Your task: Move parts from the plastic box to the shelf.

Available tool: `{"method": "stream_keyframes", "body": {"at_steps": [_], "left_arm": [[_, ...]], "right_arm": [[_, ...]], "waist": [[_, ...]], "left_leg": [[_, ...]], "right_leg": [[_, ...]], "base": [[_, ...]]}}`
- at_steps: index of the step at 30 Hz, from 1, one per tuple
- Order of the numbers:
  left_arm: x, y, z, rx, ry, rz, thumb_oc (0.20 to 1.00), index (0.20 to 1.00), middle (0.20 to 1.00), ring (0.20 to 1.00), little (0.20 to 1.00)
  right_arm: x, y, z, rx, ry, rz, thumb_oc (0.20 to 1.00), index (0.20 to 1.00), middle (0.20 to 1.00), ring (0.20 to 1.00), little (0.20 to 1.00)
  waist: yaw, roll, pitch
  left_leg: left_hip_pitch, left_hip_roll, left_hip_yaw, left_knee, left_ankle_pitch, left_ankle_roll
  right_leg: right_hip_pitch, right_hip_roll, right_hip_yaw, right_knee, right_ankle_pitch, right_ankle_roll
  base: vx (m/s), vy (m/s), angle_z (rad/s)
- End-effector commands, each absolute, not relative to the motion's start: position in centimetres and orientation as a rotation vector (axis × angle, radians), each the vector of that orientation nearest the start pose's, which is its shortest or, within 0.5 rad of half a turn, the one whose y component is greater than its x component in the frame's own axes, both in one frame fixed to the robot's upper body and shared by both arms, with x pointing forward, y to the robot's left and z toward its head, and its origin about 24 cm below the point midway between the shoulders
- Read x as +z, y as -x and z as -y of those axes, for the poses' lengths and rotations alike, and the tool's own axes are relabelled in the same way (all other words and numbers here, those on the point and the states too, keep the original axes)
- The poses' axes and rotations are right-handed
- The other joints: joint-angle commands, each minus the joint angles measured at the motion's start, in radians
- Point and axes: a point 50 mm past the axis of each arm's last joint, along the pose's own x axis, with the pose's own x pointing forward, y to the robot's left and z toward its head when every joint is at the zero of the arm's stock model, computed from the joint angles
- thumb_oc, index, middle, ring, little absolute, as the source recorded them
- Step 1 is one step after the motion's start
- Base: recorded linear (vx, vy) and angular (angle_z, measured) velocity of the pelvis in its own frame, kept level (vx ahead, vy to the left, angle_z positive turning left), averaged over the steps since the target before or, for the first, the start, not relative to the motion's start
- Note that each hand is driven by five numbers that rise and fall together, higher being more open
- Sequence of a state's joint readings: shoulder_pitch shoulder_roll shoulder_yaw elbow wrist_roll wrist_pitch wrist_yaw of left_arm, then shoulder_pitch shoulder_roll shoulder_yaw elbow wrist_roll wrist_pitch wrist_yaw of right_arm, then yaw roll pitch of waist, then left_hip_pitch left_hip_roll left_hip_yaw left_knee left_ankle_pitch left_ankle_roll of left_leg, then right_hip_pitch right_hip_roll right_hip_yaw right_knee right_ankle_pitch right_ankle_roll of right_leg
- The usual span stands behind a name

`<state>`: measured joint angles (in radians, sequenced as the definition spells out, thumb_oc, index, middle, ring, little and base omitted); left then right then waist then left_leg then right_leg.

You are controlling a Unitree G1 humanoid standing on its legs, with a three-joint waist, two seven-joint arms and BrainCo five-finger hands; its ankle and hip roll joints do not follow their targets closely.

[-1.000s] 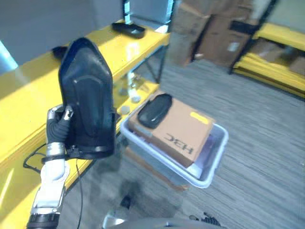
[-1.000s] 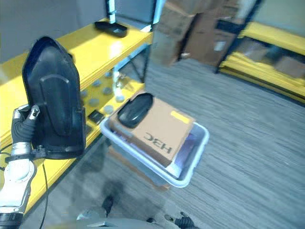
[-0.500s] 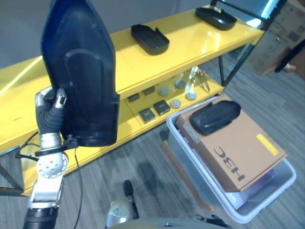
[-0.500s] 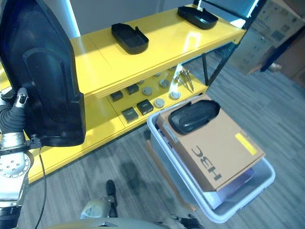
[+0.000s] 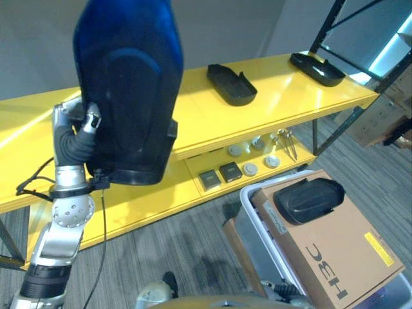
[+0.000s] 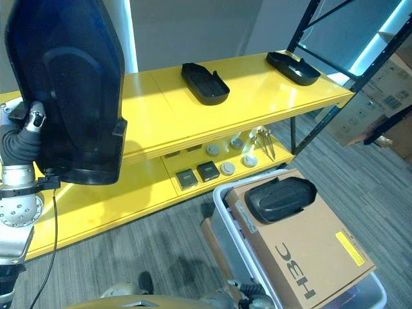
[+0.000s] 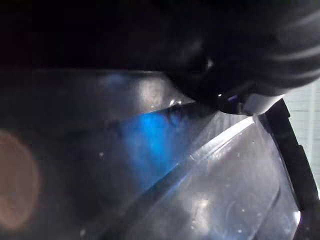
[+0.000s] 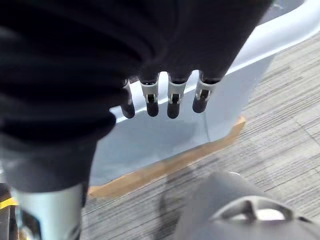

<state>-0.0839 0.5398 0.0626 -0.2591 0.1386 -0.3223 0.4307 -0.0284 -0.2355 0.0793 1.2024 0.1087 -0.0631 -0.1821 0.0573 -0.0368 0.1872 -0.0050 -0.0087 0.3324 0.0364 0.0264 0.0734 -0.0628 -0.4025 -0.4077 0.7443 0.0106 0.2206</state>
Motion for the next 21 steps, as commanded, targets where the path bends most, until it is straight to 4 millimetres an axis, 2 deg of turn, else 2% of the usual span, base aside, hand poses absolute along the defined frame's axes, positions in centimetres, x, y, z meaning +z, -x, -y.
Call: {"method": "stream_keyframes", "body": {"at_steps": [1,2,4,7,9,11,12,13,15,18,21], "left_arm": [[21.8,-23.6,-19.5,0.200,-0.432,1.017,0.200,0.200,0.200,0.200,0.200],[20.9,-23.3,-20.1,0.220,-0.417,0.967,0.200,0.200,0.200,0.200,0.200],[20.5,-22.7,-20.6,0.233,-0.386,0.951,0.200,0.200,0.200,0.200,0.200],[20.2,-22.3,-20.9,0.258,-0.377,0.939,0.200,0.200,0.200,0.200,0.200],[20.1,-22.3,-21.0,0.256,-0.380,0.932,0.200,0.200,0.200,0.200,0.200],[20.2,-22.4,-21.1,0.260,-0.383,0.924,0.200,0.200,0.200,0.200,0.200],[20.4,-22.5,-21.2,0.269,-0.395,0.931,0.200,0.200,0.200,0.200,0.200],[20.4,-22.6,-21.3,0.278,-0.390,0.934,0.200,0.200,0.200,0.200,0.200],[20.5,-22.8,-21.2,0.263,-0.386,0.929,0.200,0.200,0.200,0.200,0.200],[20.7,-22.9,-21.1,0.258,-0.414,0.941,0.200,0.200,0.200,0.200,0.200],[21.2,-23.0,-21.2,0.271,-0.446,0.964,0.200,0.200,0.200,0.200,0.200]], "right_arm": [[-16.1,-9.3,23.1,-0.269,0.270,-1.161,1.000,1.000,1.000,1.000,1.000],[-16.0,-9.9,23.3,-0.261,0.276,-1.157,1.000,1.000,1.000,1.000,1.000],[-15.7,-10.3,23.9,-0.269,0.297,-1.138,1.000,1.000,1.000,1.000,1.000],[-14.7,-11.9,25.6,-0.303,0.342,-1.082,1.000,1.000,1.000,1.000,1.000],[-14.5,-11.9,26.2,-0.315,0.358,-1.081,1.000,1.000,1.000,1.000,1.000],[-14.4,-11.5,27.0,-0.357,0.351,-1.089,1.000,1.000,1.000,1.000,1.000],[-14.1,-11.7,27.5,-0.376,0.365,-1.080,1.000,1.000,1.000,1.000,1.000],[-14.0,-12.2,27.4,-0.369,0.369,-1.065,1.000,1.000,1.000,1.000,1.000],[-14.0,-12.3,27.3,-0.401,0.340,-1.051,1.000,1.000,1.000,1.000,1.000],[-14.2,-12.9,25.8,-0.392,0.271,-1.016,1.000,1.000,1.000,1.000,1.000],[-14.7,-12.9,24.2,-0.290,0.313,-1.032,1.000,1.000,1.000,1.000,1.000]], "waist": [[-0.023,-0.005,-0.051],[-0.010,-0.002,-0.058],[-0.002,-0.002,-0.057],[0.019,0.007,-0.028],[0.020,0.009,-0.025],[0.019,0.016,-0.028],[0.029,0.027,-0.032],[0.027,0.029,-0.035],[0.017,0.037,-0.047],[0.000,0.038,-0.068],[-0.003,0.037,-0.070]], "left_leg": [[0.053,0.040,-0.313,-0.065,-0.043,-0.107],[0.058,0.050,-0.341,-0.017,-0.069,-0.119],[0.029,0.044,-0.346,0.055,-0.080,-0.141],[-0.035,0.026,-0.392,0.151,-0.065,-0.173],[-0.057,0.037,-0.391,0.138,-0.048,-0.181],[-0.076,0.089,-0.357,0.082,0.003,-0.189],[-0.096,0.102,-0.394,0.019,0.044,-0.197],[-0.086,0.099,-0.410,0.011,0.032,-0.198],[-0.059,0.110,-0.384,-0.055,0.055,-0.198],[-0.001,0.103,-0.349,-0.103,0.050,-0.187],[0.024,0.097,-0.313,-0.116,0.042,-0.175]], "right_leg": [[0.063,0.237,0.212,-0.712,0.023,-0.054],[0.095,0.245,0.193,-0.711,0.015,-0.071],[0.130,0.242,0.154,-0.744,0.012,-0.079],[0.162,0.242,0.109,-0.759,0.008,-0.100],[0.171,0.239,0.078,-0.759,0.001,-0.101],[0.186,0.227,0.033,-0.748,-0.011,-0.094],[0.189,0.230,0.029,-0.733,-0.034,-0.094],[0.185,0.231,0.033,-0.719,-0.044,-0.097],[0.191,0.235,0.023,-0.705,-0.049,-0.092],[0.188,0.225,0.038,-0.717,-0.031,-0.084],[0.180,0.215,0.070,-0.735,-0.015,-0.074]], "base": [[0.37,-0.442,2.96],[0.20,-0.268,3.27],[0.15,-0.259,1.12],[0.03,-0.124,0.86],[0.03,-0.026,0.59],[0.11,0.046,0.88],[0.16,0.036,0.88],[0.17,0.035,0.66],[0.12,0.085,0.36],[0.12,0.108,-0.42],[0.05,0.081,-0.48]]}}
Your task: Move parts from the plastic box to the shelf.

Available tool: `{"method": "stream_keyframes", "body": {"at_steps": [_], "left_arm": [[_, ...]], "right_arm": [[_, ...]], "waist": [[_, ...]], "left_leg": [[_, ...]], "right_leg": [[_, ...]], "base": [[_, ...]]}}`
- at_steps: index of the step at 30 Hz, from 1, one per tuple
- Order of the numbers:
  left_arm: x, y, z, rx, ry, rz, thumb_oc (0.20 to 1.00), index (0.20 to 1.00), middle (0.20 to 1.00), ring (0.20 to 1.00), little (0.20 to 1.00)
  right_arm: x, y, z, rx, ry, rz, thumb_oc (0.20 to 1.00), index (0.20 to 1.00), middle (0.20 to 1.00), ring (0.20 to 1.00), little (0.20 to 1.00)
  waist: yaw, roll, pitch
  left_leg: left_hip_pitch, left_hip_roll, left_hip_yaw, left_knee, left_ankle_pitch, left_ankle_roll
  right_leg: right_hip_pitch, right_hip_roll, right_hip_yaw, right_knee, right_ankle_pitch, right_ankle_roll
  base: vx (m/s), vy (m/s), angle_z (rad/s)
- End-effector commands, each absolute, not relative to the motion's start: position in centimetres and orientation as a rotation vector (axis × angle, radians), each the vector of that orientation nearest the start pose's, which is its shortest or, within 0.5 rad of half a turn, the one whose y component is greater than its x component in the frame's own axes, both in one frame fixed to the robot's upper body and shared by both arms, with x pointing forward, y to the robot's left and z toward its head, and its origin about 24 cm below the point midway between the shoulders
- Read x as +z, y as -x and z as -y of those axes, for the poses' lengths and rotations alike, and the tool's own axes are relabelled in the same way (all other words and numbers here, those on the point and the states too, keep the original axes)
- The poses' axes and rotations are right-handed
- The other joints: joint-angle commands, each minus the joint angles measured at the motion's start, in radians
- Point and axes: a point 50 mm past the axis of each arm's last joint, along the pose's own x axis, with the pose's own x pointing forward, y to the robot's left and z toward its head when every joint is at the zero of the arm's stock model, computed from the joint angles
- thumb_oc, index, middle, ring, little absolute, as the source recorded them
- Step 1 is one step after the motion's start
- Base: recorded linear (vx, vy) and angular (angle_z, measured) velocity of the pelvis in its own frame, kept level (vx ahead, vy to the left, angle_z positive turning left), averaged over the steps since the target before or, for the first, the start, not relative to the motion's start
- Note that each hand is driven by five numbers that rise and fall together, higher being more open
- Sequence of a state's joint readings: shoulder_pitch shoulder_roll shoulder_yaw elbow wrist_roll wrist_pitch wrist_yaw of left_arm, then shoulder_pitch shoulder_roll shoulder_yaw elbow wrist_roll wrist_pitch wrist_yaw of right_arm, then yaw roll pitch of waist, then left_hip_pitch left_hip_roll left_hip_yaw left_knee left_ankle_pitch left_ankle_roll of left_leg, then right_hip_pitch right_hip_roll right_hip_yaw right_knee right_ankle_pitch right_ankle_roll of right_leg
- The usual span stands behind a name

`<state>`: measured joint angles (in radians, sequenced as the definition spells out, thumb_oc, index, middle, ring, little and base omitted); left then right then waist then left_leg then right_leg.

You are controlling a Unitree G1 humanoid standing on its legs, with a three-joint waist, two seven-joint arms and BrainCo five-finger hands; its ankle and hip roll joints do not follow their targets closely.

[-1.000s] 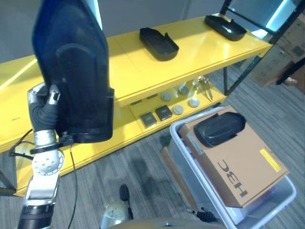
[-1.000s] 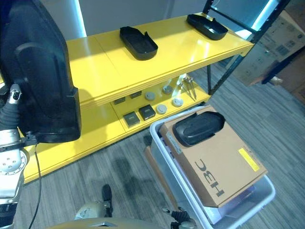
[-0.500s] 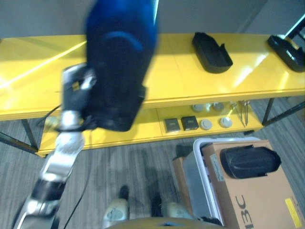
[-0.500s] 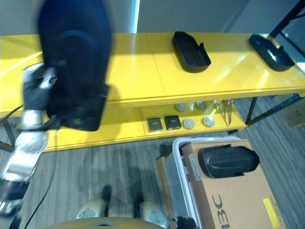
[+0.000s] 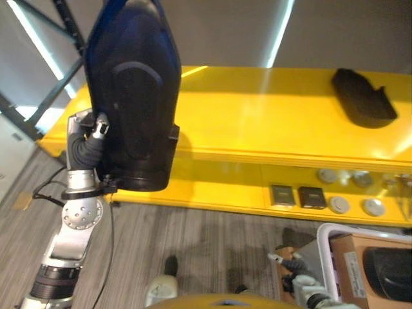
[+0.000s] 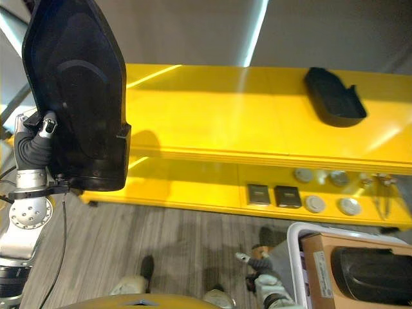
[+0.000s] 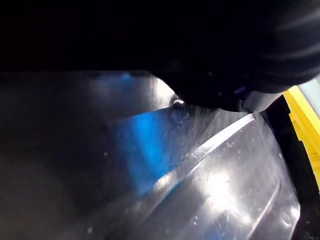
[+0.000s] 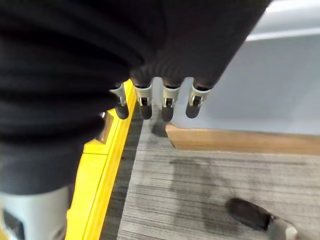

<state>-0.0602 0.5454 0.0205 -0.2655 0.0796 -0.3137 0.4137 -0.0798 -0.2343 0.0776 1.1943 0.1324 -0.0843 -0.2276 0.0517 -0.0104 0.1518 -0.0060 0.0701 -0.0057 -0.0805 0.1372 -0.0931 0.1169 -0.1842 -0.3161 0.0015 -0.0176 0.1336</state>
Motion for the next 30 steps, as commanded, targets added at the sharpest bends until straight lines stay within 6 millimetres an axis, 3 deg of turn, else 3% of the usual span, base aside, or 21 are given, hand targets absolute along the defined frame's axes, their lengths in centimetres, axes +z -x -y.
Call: {"method": "stream_keyframes", "body": {"at_steps": [1,11,30], "left_arm": [[21.2,-23.2,-21.3,0.277,-0.435,0.962,0.200,0.200,0.200,0.200,0.200],[20.8,-23.1,-21.1,0.259,-0.439,0.935,0.200,0.200,0.200,0.200,0.200],[20.2,-22.9,-21.4,0.257,-0.432,0.902,0.200,0.200,0.200,0.200,0.200]], "right_arm": [[-14.9,-12.6,23.7,-0.247,0.343,-1.053,1.000,1.000,1.000,1.000,1.000],[-16.0,-9.5,23.6,-0.327,0.275,-1.166,1.000,1.000,1.000,1.000,1.000],[-15.8,-10.0,23.6,-0.334,0.269,-1.151,1.000,1.000,1.000,1.000,1.000]], "waist": [[0.003,0.008,-0.036],[-0.027,-0.008,-0.048],[-0.031,-0.018,-0.062]], "left_leg": [[0.031,0.020,0.033,-0.003,-0.069,-0.008],[0.075,0.026,0.065,-0.007,-0.088,-0.006],[0.085,0.031,0.071,-0.007,-0.095,-0.006]], "right_leg": [[-0.001,-0.005,-0.016,0.004,0.017,0.014],[0.036,-0.003,0.002,-0.045,0.033,0.023],[0.043,0.005,0.009,-0.055,0.039,0.025]], "base": [[0.02,0.035,-0.49],[0.03,0.011,-0.17],[0.00,-0.003,-0.04]]}}
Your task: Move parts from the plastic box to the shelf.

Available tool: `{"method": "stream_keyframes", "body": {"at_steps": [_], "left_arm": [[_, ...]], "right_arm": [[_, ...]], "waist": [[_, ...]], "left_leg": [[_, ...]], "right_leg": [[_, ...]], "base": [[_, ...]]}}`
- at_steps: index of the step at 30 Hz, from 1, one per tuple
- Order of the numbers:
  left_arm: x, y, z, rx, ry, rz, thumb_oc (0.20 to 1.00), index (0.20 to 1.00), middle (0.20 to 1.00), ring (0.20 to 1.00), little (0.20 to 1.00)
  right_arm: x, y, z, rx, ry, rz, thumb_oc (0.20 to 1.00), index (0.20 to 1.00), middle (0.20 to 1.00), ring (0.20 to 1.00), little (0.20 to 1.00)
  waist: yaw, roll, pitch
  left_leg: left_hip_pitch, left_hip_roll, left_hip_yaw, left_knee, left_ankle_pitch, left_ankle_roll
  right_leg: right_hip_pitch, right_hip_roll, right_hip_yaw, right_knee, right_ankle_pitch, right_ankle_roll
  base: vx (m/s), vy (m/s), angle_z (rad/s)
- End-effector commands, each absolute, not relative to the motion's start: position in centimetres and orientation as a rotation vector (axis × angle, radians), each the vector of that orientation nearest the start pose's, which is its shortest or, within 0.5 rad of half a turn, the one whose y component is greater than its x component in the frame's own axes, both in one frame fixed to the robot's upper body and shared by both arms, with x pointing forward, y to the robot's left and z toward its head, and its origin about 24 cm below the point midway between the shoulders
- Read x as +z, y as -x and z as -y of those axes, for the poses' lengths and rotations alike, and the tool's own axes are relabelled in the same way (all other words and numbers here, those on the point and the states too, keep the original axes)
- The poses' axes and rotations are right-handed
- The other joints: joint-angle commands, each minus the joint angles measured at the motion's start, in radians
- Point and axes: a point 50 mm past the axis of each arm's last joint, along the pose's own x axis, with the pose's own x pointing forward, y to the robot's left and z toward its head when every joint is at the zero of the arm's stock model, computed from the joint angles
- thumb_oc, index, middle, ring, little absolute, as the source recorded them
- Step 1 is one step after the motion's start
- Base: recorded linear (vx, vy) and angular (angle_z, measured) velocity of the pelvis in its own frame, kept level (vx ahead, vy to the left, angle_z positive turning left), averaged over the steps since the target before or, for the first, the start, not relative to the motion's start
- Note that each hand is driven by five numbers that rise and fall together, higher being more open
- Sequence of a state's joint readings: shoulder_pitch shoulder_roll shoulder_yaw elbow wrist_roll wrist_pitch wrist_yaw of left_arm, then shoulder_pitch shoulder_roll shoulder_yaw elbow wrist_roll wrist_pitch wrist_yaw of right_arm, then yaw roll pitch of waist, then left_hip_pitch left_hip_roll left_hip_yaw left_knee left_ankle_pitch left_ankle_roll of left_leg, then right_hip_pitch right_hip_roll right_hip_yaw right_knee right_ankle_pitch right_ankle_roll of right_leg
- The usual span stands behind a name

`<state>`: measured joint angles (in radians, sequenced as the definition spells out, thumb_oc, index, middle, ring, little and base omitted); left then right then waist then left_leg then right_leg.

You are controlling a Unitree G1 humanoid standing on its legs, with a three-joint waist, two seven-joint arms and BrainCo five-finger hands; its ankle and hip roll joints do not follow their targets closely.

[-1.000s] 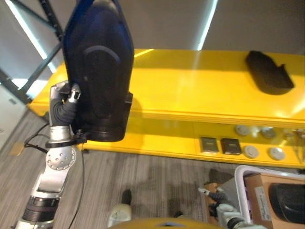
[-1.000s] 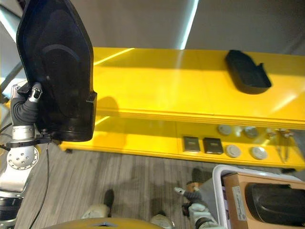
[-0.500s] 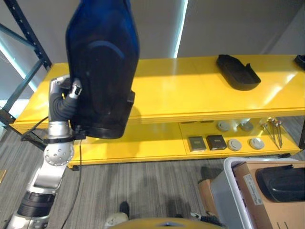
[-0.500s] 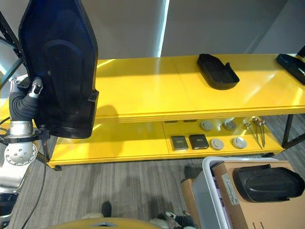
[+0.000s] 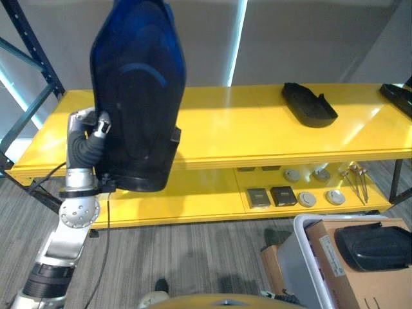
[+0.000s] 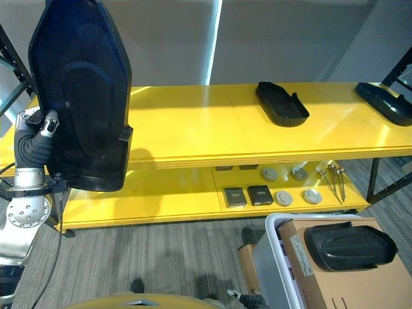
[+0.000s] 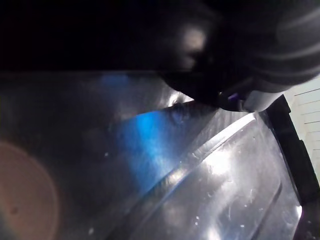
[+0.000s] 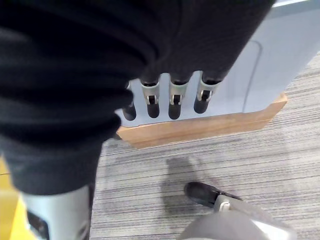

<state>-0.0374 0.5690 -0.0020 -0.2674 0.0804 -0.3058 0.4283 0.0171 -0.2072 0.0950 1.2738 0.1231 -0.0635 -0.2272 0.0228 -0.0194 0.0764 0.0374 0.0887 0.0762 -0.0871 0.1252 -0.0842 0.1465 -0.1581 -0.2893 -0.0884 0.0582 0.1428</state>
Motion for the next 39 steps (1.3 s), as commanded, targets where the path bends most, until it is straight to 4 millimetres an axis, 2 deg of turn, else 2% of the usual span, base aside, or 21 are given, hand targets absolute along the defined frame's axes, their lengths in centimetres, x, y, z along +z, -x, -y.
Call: {"method": "stream_keyframes", "body": {"at_steps": [1,9,13,14,15,17,18,19,21,23,24,27,29,31,32,33,35,36,37,38,39], "left_arm": [[20.2,-22.9,-21.4,0.254,-0.432,0.898,0.200,0.200,0.200,0.200,0.200],[20.2,-23.3,-20.8,0.230,-0.418,0.898,0.200,0.200,0.200,0.200,0.200],[19.9,-23.5,-20.6,0.226,-0.388,0.887,0.200,0.200,0.200,0.200,0.200],[19.8,-23.4,-20.5,0.209,-0.378,0.880,0.200,0.200,0.200,0.200,0.200],[19.8,-23.4,-20.4,0.207,-0.378,0.880,0.200,0.200,0.200,0.200,0.200],[19.7,-23.5,-20.3,0.188,-0.382,0.875,0.200,0.200,0.200,0.200,0.200],[20.0,-23.5,-20.0,0.168,-0.387,0.885,0.200,0.200,0.200,0.200,0.200],[20.1,-23.6,-19.9,0.159,-0.388,0.892,0.200,0.200,0.200,0.200,0.200],[20.4,-23.5,-20.0,0.163,-0.404,0.906,0.200,0.200,0.200,0.200,0.200],[20.5,-23.5,-20.2,0.168,-0.410,0.910,0.200,0.200,0.200,0.200,0.200],[20.5,-23.5,-20.4,0.174,-0.400,0.909,0.200,0.200,0.200,0.200,0.200],[20.3,-23.4,-20.9,0.210,-0.377,0.898,0.200,0.200,0.200,0.200,0.200],[20.2,-23.4,-21.0,0.216,-0.375,0.894,0.200,0.200,0.200,0.200,0.200],[19.7,-23.6,-21.0,0.217,-0.367,0.869,0.200,0.200,0.200,0.200,0.200],[19.1,-23.8,-20.9,0.218,-0.337,0.838,0.200,0.200,0.200,0.200,0.200],[19.1,-23.8,-20.9,0.218,-0.337,0.838,0.200,0.200,0.200,0.200,0.200],[18.1,-24.0,-20.8,0.208,-0.255,0.786,0.200,0.200,0.200,0.200,0.200],[18.0,-24.2,-20.7,0.203,-0.227,0.783,0.200,0.200,0.200,0.200,0.200],[18.1,-24.4,-20.4,0.194,-0.208,0.786,0.200,0.200,0.200,0.200,0.200],[18.0,-24.7,-20.2,0.192,-0.189,0.778,0.200,0.200,0.200,0.200,0.200],[17.9,-24.9,-20.1,0.197,-0.176,0.766,0.200,0.200,0.200,0.200,0.200]], "right_arm": [[-15.9,-9.8,23.5,-0.329,0.270,-1.157,1.000,1.000,1.000,1.000,1.000],[-15.9,-9.2,23.9,-0.365,0.256,-1.176,1.000,1.000,1.000,1.000,1.000],[-15.8,-9.1,24.5,-0.417,0.213,-1.175,1.000,1.000,1.000,1.000,1.000],[-15.7,-8.8,25.0,-0.508,0.132,-1.161,1.000,1.000,1.000,1.000,1.000],[-15.7,-8.8,25.0,-0.509,0.131,-1.161,1.000,1.000,1.000,1.000,1.000],[-15.7,-8.7,25.1,-0.532,0.098,-1.157,1.000,1.000,1.000,1.000,1.000],[-15.6,-8.8,25.3,-0.540,0.088,-1.142,1.000,1.000,1.000,1.000,1.000],[-15.6,-9.1,25.2,-0.547,0.072,-1.129,1.000,1.000,1.000,1.000,1.000],[-15.5,-9.6,25.0,-0.566,0.028,-1.098,1.000,1.000,1.000,1.000,1.000],[-15.6,-9.6,24.4,-0.557,0.006,-1.098,1.000,1.000,1.000,1.000,1.000],[-15.8,-9.6,23.9,-0.521,0.013,-1.107,1.000,1.000,1.000,1.000,1.000],[-15.9,-9.6,23.3,-0.485,0.036,-1.123,1.000,1.000,1.000,1.000,1.000],[-16.0,-9.4,23.1,-0.476,0.040,-1.129,1.000,1.000,1.000,1.000,1.000],[-16.3,-8.5,22.8,-0.461,0.043,-1.158,1.000,1.000,1.000,1.000,1.000],[-16.3,-8.3,22.9,-0.452,0.056,-1.163,1.000,1.000,1.000,1.000,1.000],[-16.3,-8.3,22.9,-0.452,0.056,-1.163,1.000,1.000,1.000,1.000,1.000],[-16.1,-8.6,23.6,-0.415,0.125,-1.151,1.000,1.000,1.000,1.000,1.000],[-15.6,-9.7,24.3,-0.403,0.166,-1.107,1.000,1.000,1.000,1.000,1.000],[-15.3,-10.4,24.7,-0.402,0.185,-1.084,1.000,1.000,1.000,1.000,1.000],[-15.1,-10.8,24.8,-0.398,0.194,-1.070,1.000,1.000,1.000,1.000,1.000],[-15.0,-11.2,24.8,-0.390,0.203,-1.059,1.000,1.000,1.000,1.000,1.000]], "waist": [[-0.003,-0.008,0.013],[-0.006,-0.013,0.025],[-0.013,-0.018,0.037],[-0.026,-0.023,0.039],[-0.023,-0.023,0.038],[-0.030,-0.030,0.041],[-0.045,-0.033,0.054],[-0.046,-0.032,0.064],[-0.053,-0.023,0.080],[-0.054,-0.023,0.078],[-0.057,-0.021,0.084],[-0.056,-0.025,0.090],[-0.061,-0.028,0.090],[-0.064,-0.035,0.082],[-0.068,-0.032,0.062],[-0.068,-0.032,0.062],[-0.074,-0.016,0.057],[-0.068,-0.012,0.092],[-0.054,-0.017,0.110],[-0.059,-0.022,0.117],[-0.065,-0.025,0.114]], "left_leg": [[0.042,0.012,-0.011,0.000,-0.083,-0.014],[0.035,-0.008,-0.018,0.000,-0.099,0.004],[0.048,-0.034,-0.004,0.000,-0.122,0.038],[0.056,-0.049,0.002,0.000,-0.136,0.054],[0.056,-0.050,0.005,0.000,-0.137,0.055],[0.066,-0.063,0.017,0.000,-0.148,0.068],[0.078,-0.077,0.024,0.001,-0.157,0.082],[0.081,-0.077,0.034,0.002,-0.157,0.088],[0.086,-0.069,0.049,0.003,-0.162,0.092],[0.090,-0.068,0.068,0.000,-0.172,0.083],[0.091,-0.061,0.069,0.000,-0.180,0.071],[0.118,-0.033,0.083,0.000,-0.193,0.049],[0.127,-0.025,0.084,0.000,-0.196,0.042],[0.141,-0.014,0.079,0.000,-0.200,0.029],[0.139,0.016,0.065,0.000,-0.192,0.007],[0.139,0.016,0.065,0.000,-0.192,0.007],[0.099,0.056,0.030,0.129,-0.174,-0.017],[0.002,0.047,-0.022,0.282,-0.111,-0.047],[-0.035,0.017,-0.058,0.327,-0.089,-0.055],[-0.073,0.008,-0.059,0.334,-0.091,-0.053],[-0.087,0.012,-0.047,0.285,-0.108,-0.045]], "right_leg": [[0.014,-0.023,-0.017,0.034,-0.036,0.017],[0.000,-0.041,-0.016,0.050,-0.030,0.032],[-0.048,-0.072,0.037,0.128,-0.019,0.054],[-0.068,-0.087,0.062,0.158,0.003,0.068],[-0.071,-0.089,0.065,0.162,0.002,0.069],[-0.096,-0.106,0.095,0.198,0.043,0.085],[-0.126,-0.122,0.119,0.248,0.101,0.098],[-0.160,-0.119,0.142,0.295,0.116,0.103],[-0.200,-0.110,0.159,0.338,0.104,0.100],[-0.196,-0.099,0.153,0.259,0.085,0.090],[-0.233,-0.087,0.156,0.129,0.095,0.080],[-0.281,-0.083,0.095,0.051,0.141,0.086],[-0.288,-0.083,0.087,0.052,0.152,0.087],[-0.261,-0.070,0.083,0.048,0.131,0.077],[-0.232,-0.035,0.081,0.050,0.098,0.053],[-0.232,-0.035,0.081,0.050,0.098,0.053],[-0.196,-0.010,0.054,0.068,0.046,0.010],[-0.167,-0.005,0.036,0.069,0.028,-0.020],[-0.158,-0.007,0.035,0.068,0.025,-0.027],[-0.152,-0.012,0.023,0.065,0.023,-0.029],[-0.148,-0.015,0.016,0.057,0.019,-0.023]], "base": [[0.00,0.000,0.00],[0.01,0.041,0.07],[0.05,0.144,-0.01],[0.07,0.172,-0.24],[0.08,0.170,-0.41],[0.07,0.170,-0.28],[0.06,0.215,-0.27],[0.04,0.202,-0.47],[0.02,0.105,-0.36],[0.10,0.005,-0.36],[0.14,-0.089,-0.46],[0.17,-0.158,-0.27],[0.15,-0.176,-0.05],[0.18,-0.252,0.18],[0.12,-0.199,0.41],[0.27,-0.377,0.47],[0.19,-0.316,0.36],[0.02,-0.256,0.43],[-0.02,-0.223,0.46],[0.00,-0.108,0.14],[0.08,-0.048,0.18]]}}
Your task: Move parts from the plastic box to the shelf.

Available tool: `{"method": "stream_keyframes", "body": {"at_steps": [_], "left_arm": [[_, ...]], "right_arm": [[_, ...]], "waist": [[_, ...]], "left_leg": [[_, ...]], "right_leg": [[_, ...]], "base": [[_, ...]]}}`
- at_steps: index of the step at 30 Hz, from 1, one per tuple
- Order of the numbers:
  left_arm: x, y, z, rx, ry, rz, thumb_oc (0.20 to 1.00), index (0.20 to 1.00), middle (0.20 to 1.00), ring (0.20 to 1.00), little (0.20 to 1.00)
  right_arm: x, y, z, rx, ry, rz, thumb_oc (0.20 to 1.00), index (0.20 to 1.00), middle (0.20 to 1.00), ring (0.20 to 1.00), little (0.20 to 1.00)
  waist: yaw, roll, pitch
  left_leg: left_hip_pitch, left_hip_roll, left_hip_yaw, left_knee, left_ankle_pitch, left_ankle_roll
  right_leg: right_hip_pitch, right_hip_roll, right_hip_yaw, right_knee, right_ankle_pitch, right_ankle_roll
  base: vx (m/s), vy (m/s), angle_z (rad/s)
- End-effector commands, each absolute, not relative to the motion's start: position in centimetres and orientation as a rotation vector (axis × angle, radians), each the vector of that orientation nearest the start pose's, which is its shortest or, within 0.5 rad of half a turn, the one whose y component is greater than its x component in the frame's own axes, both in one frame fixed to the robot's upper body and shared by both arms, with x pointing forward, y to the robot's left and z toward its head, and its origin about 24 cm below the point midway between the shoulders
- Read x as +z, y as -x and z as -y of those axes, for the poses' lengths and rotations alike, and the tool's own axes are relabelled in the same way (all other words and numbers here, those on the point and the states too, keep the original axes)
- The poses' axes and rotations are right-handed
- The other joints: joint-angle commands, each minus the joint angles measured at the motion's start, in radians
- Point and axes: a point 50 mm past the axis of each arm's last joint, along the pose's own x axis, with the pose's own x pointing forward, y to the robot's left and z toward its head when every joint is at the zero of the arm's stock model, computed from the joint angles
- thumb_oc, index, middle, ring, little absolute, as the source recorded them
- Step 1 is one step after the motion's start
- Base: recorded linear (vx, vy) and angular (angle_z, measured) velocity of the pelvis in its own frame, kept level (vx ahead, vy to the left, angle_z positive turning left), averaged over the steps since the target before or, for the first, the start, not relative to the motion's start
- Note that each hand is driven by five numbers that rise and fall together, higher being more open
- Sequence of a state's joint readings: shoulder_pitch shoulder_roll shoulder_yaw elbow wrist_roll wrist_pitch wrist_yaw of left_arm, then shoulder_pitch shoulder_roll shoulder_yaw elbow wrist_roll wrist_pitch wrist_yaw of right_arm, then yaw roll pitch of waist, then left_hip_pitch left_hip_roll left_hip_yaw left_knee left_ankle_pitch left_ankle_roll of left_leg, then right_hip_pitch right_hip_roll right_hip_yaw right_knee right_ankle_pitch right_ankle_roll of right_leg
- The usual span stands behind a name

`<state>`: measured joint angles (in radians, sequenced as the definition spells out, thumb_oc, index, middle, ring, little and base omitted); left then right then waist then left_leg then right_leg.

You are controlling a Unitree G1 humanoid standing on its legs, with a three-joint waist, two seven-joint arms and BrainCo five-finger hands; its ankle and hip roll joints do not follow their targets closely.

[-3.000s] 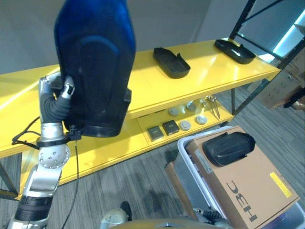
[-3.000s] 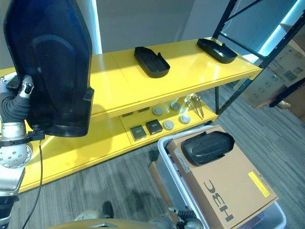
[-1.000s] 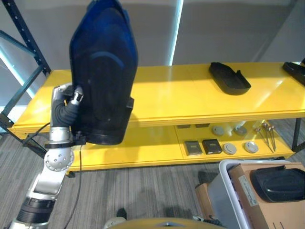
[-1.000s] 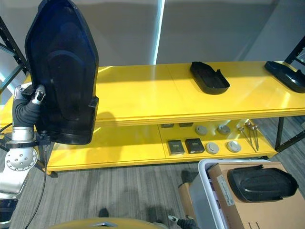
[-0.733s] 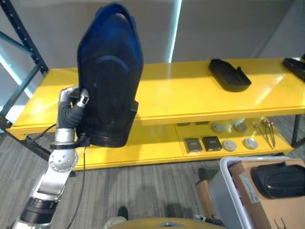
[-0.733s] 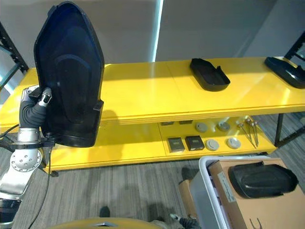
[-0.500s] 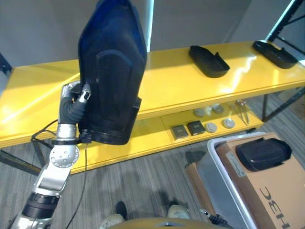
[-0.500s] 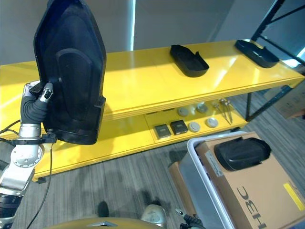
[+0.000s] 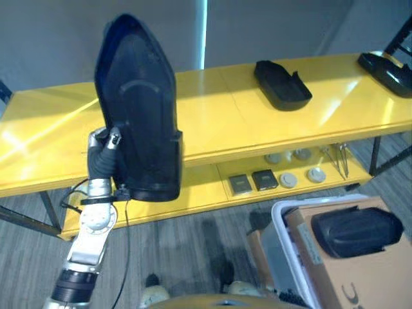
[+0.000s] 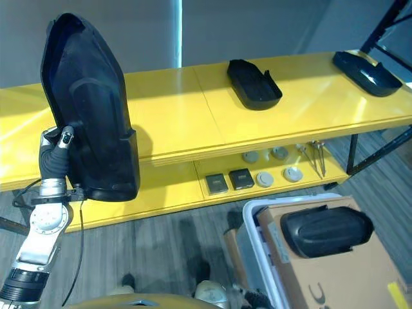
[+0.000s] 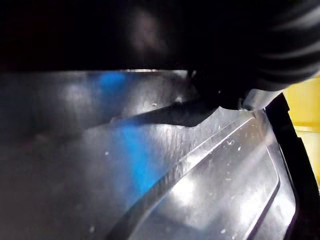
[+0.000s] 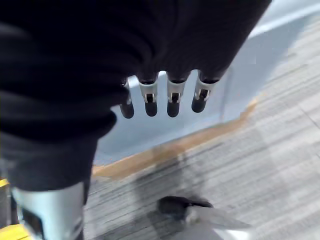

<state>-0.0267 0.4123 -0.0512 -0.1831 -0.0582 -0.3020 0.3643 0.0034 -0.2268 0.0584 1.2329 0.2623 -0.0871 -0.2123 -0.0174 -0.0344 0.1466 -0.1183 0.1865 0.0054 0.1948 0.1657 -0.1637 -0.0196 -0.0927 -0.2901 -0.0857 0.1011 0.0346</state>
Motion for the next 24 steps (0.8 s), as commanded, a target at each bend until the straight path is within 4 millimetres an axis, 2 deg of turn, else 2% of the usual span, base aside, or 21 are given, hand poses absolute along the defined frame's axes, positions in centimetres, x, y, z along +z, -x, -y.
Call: {"method": "stream_keyframes", "body": {"at_steps": [1,3,4,6,7,11,14,17,21,23,24], "left_arm": [[17.6,-25.1,-20.1,0.204,-0.184,0.751,0.200,0.200,0.200,0.200,0.200],[17.5,-25.3,-20.0,0.208,-0.190,0.745,0.200,0.200,0.200,0.200,0.200],[16.7,-26.4,-19.1,0.212,-0.181,0.692,0.200,0.200,0.200,0.200,0.200],[16.4,-27.0,-18.4,0.187,-0.180,0.671,0.200,0.200,0.200,0.200,0.200],[16.1,-27.6,-18.4,0.192,-0.204,0.645,0.200,0.200,0.200,0.200,0.200],[15.9,-30.2,-18.4,0.259,-0.246,0.585,0.200,0.200,0.200,0.200,0.200],[16.6,-32.5,-18.8,0.339,-0.287,0.546,0.200,0.200,0.200,0.200,0.200],[17.6,-33.7,-18.6,0.366,-0.263,0.550,0.200,0.200,0.200,0.200,0.200],[19.8,-35.9,-18.9,0.443,-0.336,0.552,0.200,0.200,0.200,0.200,0.200],[20.2,-36.4,-18.9,0.457,-0.344,0.540,0.200,0.200,0.200,0.200,0.200],[20.3,-36.9,-20.0,0.489,-0.396,0.510,0.200,0.200,0.200,0.200,0.200]], "right_arm": [[-14.9,-11.6,24.9,-0.385,0.215,-1.046,1.000,1.000,1.000,1.000,1.000],[-14.6,-12.1,25.0,-0.382,0.223,-1.026,1.000,1.000,1.000,1.000,1.000],[-14.6,-12.7,24.2,-0.352,0.235,-1.008,1.000,1.000,1.000,1.000,1.000],[-14.9,-12.5,23.5,-0.338,0.228,-1.023,1.000,1.000,1.000,1.000,1.000],[-15.3,-11.9,22.9,-0.325,0.220,-1.051,1.000,1.000,1.000,1.000,1.000],[-15.8,-11.4,21.4,-0.202,0.299,-1.086,1.000,1.000,1.000,1.000,1.000],[-16.1,-10.7,21.0,-0.161,0.327,-1.118,1.000,1.000,1.000,1.000,1.000],[-16.1,-10.8,21.0,-0.155,0.335,-1.120,1.000,1.000,1.000,1.000,1.000],[-15.8,-11.9,20.7,-0.136,0.338,-1.086,1.000,1.000,1.000,1.000,1.000],[-15.6,-12.5,20.5,-0.129,0.337,-1.067,1.000,1.000,1.000,1.000,1.000],[-15.5,-13.2,20.2,-0.126,0.327,-1.046,1.000,1.000,1.000,1.000,1.000]], "waist": [[-0.025,-0.007,0.038],[-0.021,-0.001,0.037],[-0.039,0.020,0.026],[-0.042,0.025,0.016],[-0.055,0.024,0.007],[-0.082,0.018,0.019],[-0.101,0.020,0.027],[-0.111,0.021,0.037],[-0.129,0.021,0.061],[-0.131,0.020,0.069],[-0.129,0.021,0.079]], "left_leg": [[0.067,-0.083,0.037,-0.054,-0.154,0.044],[0.065,-0.080,0.045,-0.120,-0.133,0.049],[0.075,-0.062,0.067,-0.221,-0.099,0.058],[0.116,-0.062,0.083,-0.272,-0.091,0.062],[0.135,-0.062,0.111,-0.282,-0.101,0.063],[0.135,-0.067,0.148,-0.282,-0.112,0.069],[0.126,-0.066,0.162,-0.282,-0.114,0.069],[0.115,-0.067,0.166,-0.282,-0.112,0.069],[0.076,-0.070,0.168,-0.282,-0.102,0.068],[0.064,-0.071,0.169,-0.282,-0.097,0.068],[0.045,-0.071,0.169,-0.282,-0.091,0.068]], "right_leg": [[0.023,-0.079,0.018,0.044,-0.026,0.091],[0.025,-0.074,0.026,0.037,-0.024,0.096],[0.032,-0.062,0.055,0.037,-0.040,0.101],[0.037,-0.054,0.074,0.019,-0.031,0.099],[0.039,-0.056,0.080,0.005,-0.025,0.100],[0.000,-0.062,0.113,-0.002,-0.006,0.113],[-0.025,-0.068,0.123,-0.002,0.002,0.122],[-0.041,-0.071,0.126,-0.002,0.010,0.125],[-0.090,-0.074,0.135,-0.002,0.031,0.133],[-0.106,-0.075,0.136,-0.002,0.037,0.136],[-0.129,-0.076,0.142,-0.002,0.047,0.138]], "base": [[0.09,-0.008,0.24],[0.14,0.049,0.16],[0.17,0.082,0.07],[0.19,0.108,-0.36],[0.16,0.119,-0.66],[0.00,0.079,-0.45],[-0.01,0.045,-0.17],[-0.03,0.015,-0.10],[-0.07,0.013,-0.02],[-0.08,-0.002,-0.03],[-0.06,-0.002,-0.04]]}}
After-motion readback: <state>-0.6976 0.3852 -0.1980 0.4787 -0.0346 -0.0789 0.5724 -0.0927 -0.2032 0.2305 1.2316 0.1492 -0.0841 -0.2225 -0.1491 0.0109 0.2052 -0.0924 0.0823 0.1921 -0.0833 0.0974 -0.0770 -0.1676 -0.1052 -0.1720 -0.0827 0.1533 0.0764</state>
